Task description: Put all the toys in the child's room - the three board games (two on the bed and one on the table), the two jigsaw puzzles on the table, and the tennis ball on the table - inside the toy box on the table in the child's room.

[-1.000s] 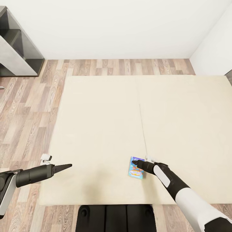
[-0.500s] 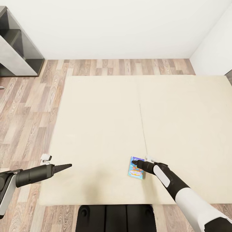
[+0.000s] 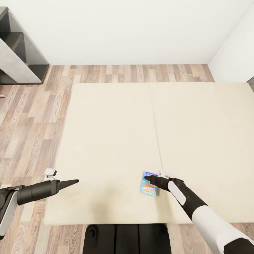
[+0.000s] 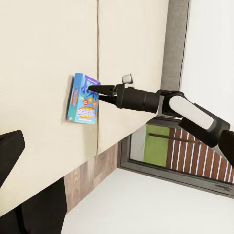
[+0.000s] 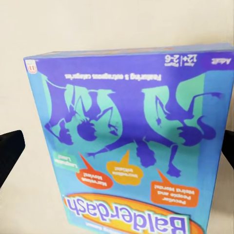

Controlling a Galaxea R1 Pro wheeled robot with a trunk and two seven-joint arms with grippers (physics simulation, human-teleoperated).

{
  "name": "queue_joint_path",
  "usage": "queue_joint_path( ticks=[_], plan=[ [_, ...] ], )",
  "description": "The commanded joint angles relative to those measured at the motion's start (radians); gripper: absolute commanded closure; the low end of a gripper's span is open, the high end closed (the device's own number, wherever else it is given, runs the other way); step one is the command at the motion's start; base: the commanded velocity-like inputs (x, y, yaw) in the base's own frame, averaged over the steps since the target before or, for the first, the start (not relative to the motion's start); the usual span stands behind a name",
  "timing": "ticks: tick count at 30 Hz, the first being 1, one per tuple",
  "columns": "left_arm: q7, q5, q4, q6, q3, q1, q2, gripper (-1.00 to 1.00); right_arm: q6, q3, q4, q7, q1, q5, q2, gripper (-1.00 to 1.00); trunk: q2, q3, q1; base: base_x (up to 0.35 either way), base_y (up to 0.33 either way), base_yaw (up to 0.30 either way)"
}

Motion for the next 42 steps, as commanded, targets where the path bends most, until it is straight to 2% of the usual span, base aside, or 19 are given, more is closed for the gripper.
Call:
queue_joint_path(
  ticks=[1, 42],
  plan=[
    [-0.001, 0.002, 0.0, 0.008, 0.0, 0.0, 0.0, -1.0, 0.003, 0.003, -0.001, 0.001, 0.0, -0.001, -0.001, -1.0, -0.002, -0.001, 0.001, 0.0, 0.064, 0.0],
    [-0.001, 0.001, 0.0, 0.008, 0.005, 0.0, 0.001, -1.0, 0.003, 0.003, -0.001, -0.001, -0.001, -0.001, 0.007, -1.0, -0.002, -0.001, 0.001, -0.016, 0.052, 0.0]
  ],
)
